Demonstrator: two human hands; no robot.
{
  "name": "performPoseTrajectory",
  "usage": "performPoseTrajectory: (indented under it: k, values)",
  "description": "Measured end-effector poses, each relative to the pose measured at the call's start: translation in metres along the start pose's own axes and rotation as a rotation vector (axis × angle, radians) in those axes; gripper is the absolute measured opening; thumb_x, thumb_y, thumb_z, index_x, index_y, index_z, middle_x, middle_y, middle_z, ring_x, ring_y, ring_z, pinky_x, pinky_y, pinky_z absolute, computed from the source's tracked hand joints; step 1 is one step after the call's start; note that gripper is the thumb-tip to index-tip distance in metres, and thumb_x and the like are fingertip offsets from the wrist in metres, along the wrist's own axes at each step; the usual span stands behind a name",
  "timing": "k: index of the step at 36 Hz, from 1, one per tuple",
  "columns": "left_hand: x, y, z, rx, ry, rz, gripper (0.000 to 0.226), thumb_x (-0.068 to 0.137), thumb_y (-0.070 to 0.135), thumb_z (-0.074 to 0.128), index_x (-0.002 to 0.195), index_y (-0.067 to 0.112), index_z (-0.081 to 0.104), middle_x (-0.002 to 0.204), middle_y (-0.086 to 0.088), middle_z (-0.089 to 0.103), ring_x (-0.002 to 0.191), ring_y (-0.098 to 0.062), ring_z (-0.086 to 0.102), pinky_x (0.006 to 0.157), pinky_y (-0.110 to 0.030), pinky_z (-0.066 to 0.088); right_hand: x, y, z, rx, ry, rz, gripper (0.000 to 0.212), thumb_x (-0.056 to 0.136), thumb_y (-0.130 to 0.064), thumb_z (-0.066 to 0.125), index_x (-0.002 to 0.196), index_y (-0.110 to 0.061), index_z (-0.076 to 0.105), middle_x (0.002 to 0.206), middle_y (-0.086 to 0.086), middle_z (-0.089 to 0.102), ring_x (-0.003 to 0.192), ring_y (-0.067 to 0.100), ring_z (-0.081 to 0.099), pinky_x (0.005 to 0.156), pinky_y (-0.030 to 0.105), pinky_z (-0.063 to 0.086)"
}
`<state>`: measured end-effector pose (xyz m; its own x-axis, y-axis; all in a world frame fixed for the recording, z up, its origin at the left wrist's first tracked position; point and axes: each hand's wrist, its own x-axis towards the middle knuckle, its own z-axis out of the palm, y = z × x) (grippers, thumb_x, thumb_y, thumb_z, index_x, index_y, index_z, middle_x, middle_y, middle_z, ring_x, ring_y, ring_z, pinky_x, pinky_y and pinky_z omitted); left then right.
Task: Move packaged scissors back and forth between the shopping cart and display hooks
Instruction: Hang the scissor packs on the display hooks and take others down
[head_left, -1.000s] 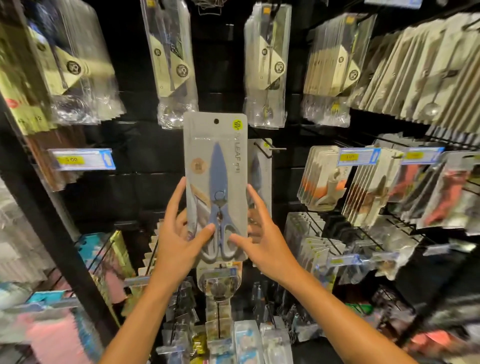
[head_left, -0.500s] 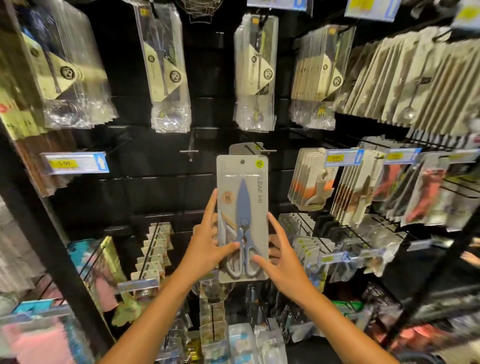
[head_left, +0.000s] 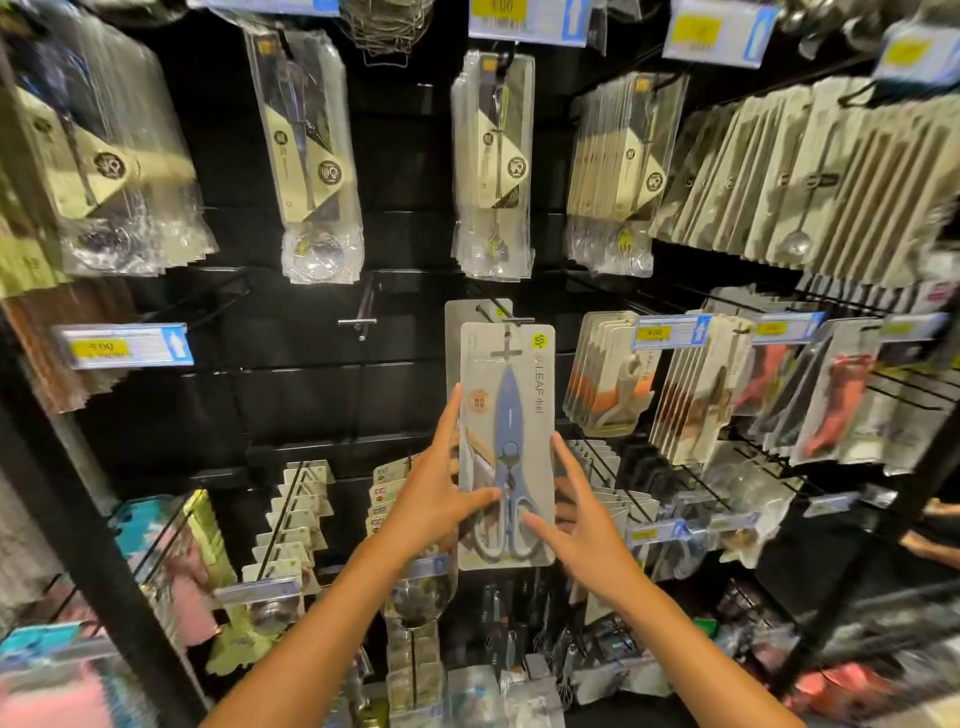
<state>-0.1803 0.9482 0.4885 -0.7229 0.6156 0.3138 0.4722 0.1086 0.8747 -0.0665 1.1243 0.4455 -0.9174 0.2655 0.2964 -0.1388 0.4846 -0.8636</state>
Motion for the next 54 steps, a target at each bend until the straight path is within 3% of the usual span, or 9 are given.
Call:
performPoseTrajectory:
  k: [11, 17, 24, 29, 35, 39, 43, 45, 54]
  values:
    - [0.012, -0.005, -0.002, 0.089, -0.028, -0.034, 0.127, 0.080, 0.025, 0.086, 0.154, 0.053, -0.013, 0.159, 0.005, 0.040, 0.134, -0.019, 0.055, 0.101, -0.032, 0.050, 0.019, 0.011, -0.006, -0.026, -0.079, 0.000, 0.098, 0.095, -0.025, 0.071, 0.148, -0.066, 0.000, 0.132, -0.012, 0.061, 0.099, 0.013, 0.073, 0.086, 0.044, 0.061]
    - [0.029, -0.008, -0.005, 0.077, -0.086, -0.096, 0.122, 0.085, 0.031, 0.080, 0.154, 0.051, -0.019, 0.162, 0.002, 0.034, 0.140, -0.019, 0.048, 0.109, -0.051, 0.048, 0.037, 0.010, -0.006, -0.044, -0.168, 0.036, 0.104, 0.095, -0.028, 0.070, 0.152, -0.058, -0.011, 0.161, -0.014, 0.035, 0.134, 0.006, 0.052, 0.111, 0.043, 0.047]
    - [0.054, -0.016, -0.004, 0.051, -0.085, -0.104, 0.114, 0.091, 0.026, 0.075, 0.150, 0.056, -0.018, 0.160, -0.001, 0.036, 0.136, -0.020, 0.053, 0.104, -0.033, 0.051, 0.075, 0.014, -0.005, -0.056, -0.205, 0.043, 0.111, 0.093, -0.015, 0.070, 0.155, -0.046, -0.017, 0.164, -0.008, 0.026, 0.143, 0.009, 0.042, 0.117, 0.040, 0.039]
    - [0.068, -0.022, -0.004, 0.073, -0.044, -0.053, 0.107, 0.077, 0.053, 0.073, 0.135, 0.075, -0.014, 0.163, 0.003, 0.030, 0.138, -0.020, 0.051, 0.111, -0.046, 0.048, 0.102, 0.021, 0.001, -0.028, -0.208, -0.013, 0.110, 0.088, -0.018, 0.074, 0.142, -0.057, -0.013, 0.157, -0.013, 0.032, 0.136, -0.007, 0.042, 0.101, 0.006, 0.040]
    - [0.084, -0.030, -0.003, 0.079, -0.018, -0.044, 0.105, 0.080, 0.049, 0.074, 0.142, 0.065, -0.009, 0.161, 0.008, 0.033, 0.140, -0.010, 0.046, 0.112, -0.038, 0.047, 0.124, 0.030, 0.007, 0.021, -0.208, -0.057, 0.123, 0.084, -0.040, 0.079, 0.154, -0.036, -0.022, 0.162, -0.015, 0.022, 0.146, 0.001, 0.031, 0.120, 0.031, 0.033]
    - [0.091, -0.039, -0.002, 0.117, 0.031, -0.082, 0.107, 0.088, 0.032, 0.073, 0.151, 0.056, -0.010, 0.159, 0.008, 0.036, 0.138, -0.015, 0.050, 0.111, -0.038, 0.048, 0.131, 0.036, 0.009, -0.019, -0.190, -0.107, 0.111, 0.090, -0.026, 0.076, 0.145, -0.057, -0.016, 0.156, -0.025, 0.022, 0.141, -0.013, 0.030, 0.109, 0.008, 0.032]
    - [0.091, -0.043, 0.002, 0.146, 0.077, -0.110, 0.099, 0.093, 0.013, 0.071, 0.143, 0.059, -0.002, 0.142, 0.028, 0.038, 0.125, 0.009, 0.053, 0.100, -0.014, 0.048, 0.138, 0.053, 0.010, -0.042, -0.158, -0.076, 0.119, 0.086, -0.025, 0.079, 0.156, -0.042, -0.015, 0.164, -0.012, 0.015, 0.150, 0.004, 0.022, 0.122, 0.041, 0.030]
    - [0.085, -0.044, 0.004, 0.202, 0.089, -0.135, 0.100, 0.092, 0.018, 0.073, 0.153, 0.047, -0.002, 0.147, 0.023, 0.033, 0.129, 0.013, 0.044, 0.099, -0.006, 0.042, 0.136, 0.055, 0.009, -0.070, -0.111, -0.035, 0.117, 0.087, -0.021, 0.078, 0.158, -0.036, -0.013, 0.162, -0.014, 0.012, 0.143, -0.003, 0.017, 0.122, 0.035, 0.025]
    - [0.027, -0.065, -0.024, 0.610, 0.143, -0.173, 0.089, 0.097, 0.018, 0.066, 0.161, 0.035, 0.007, 0.166, 0.009, 0.016, 0.148, -0.001, 0.013, 0.125, -0.030, 0.020, 0.113, 0.065, 0.019, -0.201, -0.308, -0.132, 0.079, 0.097, -0.025, 0.065, 0.159, -0.031, 0.017, 0.166, -0.011, 0.014, 0.153, 0.004, 0.011, 0.124, 0.028, 0.016]
